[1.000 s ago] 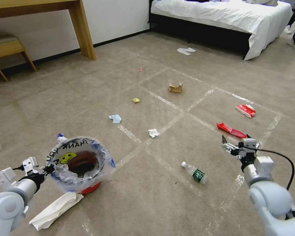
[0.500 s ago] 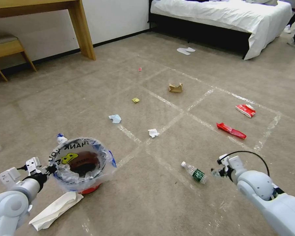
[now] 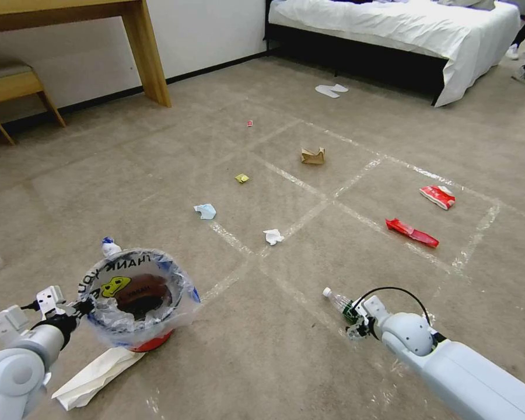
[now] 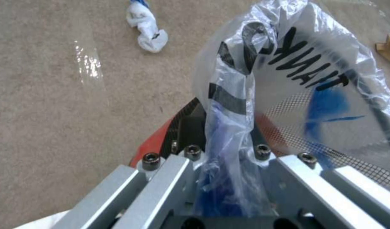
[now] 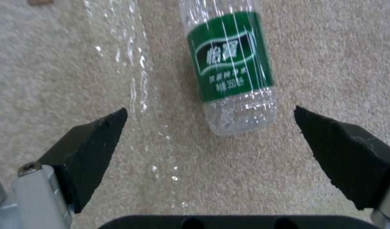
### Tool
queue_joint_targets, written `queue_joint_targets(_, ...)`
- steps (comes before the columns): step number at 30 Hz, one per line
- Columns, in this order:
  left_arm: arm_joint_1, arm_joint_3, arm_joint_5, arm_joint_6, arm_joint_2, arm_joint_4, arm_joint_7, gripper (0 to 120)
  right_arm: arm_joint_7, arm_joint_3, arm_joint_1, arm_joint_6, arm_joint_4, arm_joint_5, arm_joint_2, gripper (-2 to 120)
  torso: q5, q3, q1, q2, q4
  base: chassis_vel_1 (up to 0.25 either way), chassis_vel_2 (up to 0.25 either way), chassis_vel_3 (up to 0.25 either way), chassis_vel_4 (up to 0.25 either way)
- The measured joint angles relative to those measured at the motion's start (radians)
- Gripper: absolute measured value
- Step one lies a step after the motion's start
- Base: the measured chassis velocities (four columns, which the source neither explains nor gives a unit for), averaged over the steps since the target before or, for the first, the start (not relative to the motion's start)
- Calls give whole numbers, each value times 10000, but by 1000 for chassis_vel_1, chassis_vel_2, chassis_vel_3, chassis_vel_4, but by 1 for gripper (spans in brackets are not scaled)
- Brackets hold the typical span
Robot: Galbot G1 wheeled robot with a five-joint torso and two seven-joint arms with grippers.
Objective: Pick up the trash bin and place the garbage on the floor into it.
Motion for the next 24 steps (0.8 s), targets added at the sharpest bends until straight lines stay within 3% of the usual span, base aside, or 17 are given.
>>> queue_joint_targets(12, 28, 81, -177, -10, 88, -67, -194, 5, -182, -64, 156, 26, -351, -516, -1, 100, 0, 0, -1, 0, 0, 0, 0, 0, 0)
queue_joint_targets(24, 92, 104, -216, -70, 102, -77, -247, 5, -249, -611, 905, 208, -1672, -1225, 975, 100, 1, 0, -1, 0, 0, 0, 0, 0, 0)
